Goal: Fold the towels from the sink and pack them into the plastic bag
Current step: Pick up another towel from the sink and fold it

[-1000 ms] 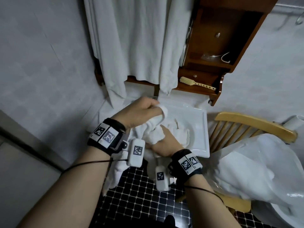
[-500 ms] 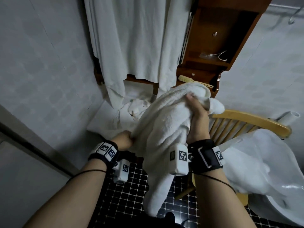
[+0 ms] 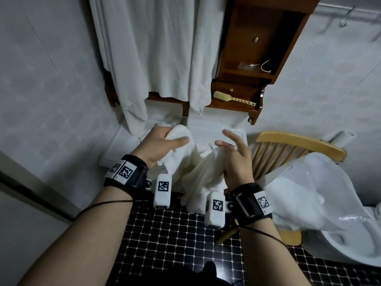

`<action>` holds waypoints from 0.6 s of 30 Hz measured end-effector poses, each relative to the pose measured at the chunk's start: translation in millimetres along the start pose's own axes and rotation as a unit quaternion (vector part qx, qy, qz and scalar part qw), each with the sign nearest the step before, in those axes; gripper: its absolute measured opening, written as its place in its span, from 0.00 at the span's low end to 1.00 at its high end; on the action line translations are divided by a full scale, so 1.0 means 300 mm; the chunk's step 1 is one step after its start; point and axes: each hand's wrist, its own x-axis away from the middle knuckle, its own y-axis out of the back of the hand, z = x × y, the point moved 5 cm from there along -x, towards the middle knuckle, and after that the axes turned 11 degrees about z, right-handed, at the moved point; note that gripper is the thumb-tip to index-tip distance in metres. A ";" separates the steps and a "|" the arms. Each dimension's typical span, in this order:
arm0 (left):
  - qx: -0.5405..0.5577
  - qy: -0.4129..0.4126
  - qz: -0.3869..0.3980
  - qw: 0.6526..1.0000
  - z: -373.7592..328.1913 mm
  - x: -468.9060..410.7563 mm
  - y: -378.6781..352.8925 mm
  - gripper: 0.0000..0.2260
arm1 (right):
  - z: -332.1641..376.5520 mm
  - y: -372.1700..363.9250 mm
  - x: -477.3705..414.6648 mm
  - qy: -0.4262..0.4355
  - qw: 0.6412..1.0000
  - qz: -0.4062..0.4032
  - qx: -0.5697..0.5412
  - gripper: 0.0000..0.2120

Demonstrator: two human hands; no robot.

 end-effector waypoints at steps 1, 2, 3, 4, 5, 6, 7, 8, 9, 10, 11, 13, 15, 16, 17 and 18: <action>0.010 -0.001 0.035 0.999 0.004 -0.006 -0.030 0.12 | 0.006 -0.020 0.013 0.000 1.000 0.027 -0.011 0.18; 0.019 -0.003 0.069 0.997 0.011 -0.008 -0.060 0.15 | -0.001 -0.034 0.019 -0.006 0.998 0.049 -0.025 0.19; 0.026 -0.009 0.096 0.995 0.019 -0.011 -0.087 0.18 | -0.013 -0.045 0.021 -0.022 0.997 0.064 -0.043 0.18; 0.029 -0.018 0.109 0.993 0.022 -0.012 -0.104 0.19 | -0.026 -0.055 0.012 -0.040 0.994 0.080 -0.069 0.18; 0.034 -0.024 0.111 0.993 0.029 -0.020 -0.116 0.17 | -0.036 -0.060 0.006 -0.059 0.990 0.089 -0.094 0.18; 0.039 -0.030 0.104 0.993 0.029 -0.023 -0.124 0.14 | -0.048 -0.063 0.000 -0.074 0.986 0.093 -0.118 0.17; 0.041 -0.032 0.087 0.995 0.027 -0.025 -0.130 0.11 | -0.056 -0.062 -0.003 -0.086 0.984 0.089 -0.131 0.17; 0.039 -0.033 0.062 0.997 0.028 -0.029 -0.131 0.10 | -0.062 -0.062 -0.008 -0.092 0.981 0.089 -0.148 0.16; 0.027 -0.040 0.028 0.998 0.029 -0.033 -0.128 0.10 | -0.064 -0.064 -0.007 -0.093 0.979 0.086 -0.162 0.16; 0.008 -0.050 -0.010 0.999 0.031 -0.033 -0.120 0.11 | -0.064 -0.064 -0.005 -0.091 0.976 0.084 -0.180 0.16; -0.010 -0.063 -0.048 0.997 0.033 -0.031 -0.109 0.12 | -0.062 -0.059 -0.003 -0.089 0.976 0.069 -0.187 0.15; -0.028 -0.093 -0.088 0.991 0.036 -0.021 -0.088 0.17 | -0.058 -0.043 -0.002 -0.083 0.975 0.033 -0.203 0.14; -0.026 -0.109 -0.063 0.992 0.044 -0.026 -0.081 0.18 | -0.051 -0.027 -0.004 -0.077 0.973 0.006 -0.218 0.15; -0.026 -0.108 -0.032 0.993 0.045 -0.027 -0.086 0.15 | -0.049 -0.022 -0.010 -0.072 0.972 -0.003 -0.223 0.16; -0.030 -0.097 0.002 0.995 0.051 -0.030 -0.095 0.11 | -0.043 -0.022 -0.012 -0.068 0.971 -0.006 -0.227 0.16; -0.037 -0.085 0.037 0.995 0.058 -0.029 -0.109 0.08 | -0.036 -0.027 -0.012 -0.064 0.971 -0.003 -0.232 0.17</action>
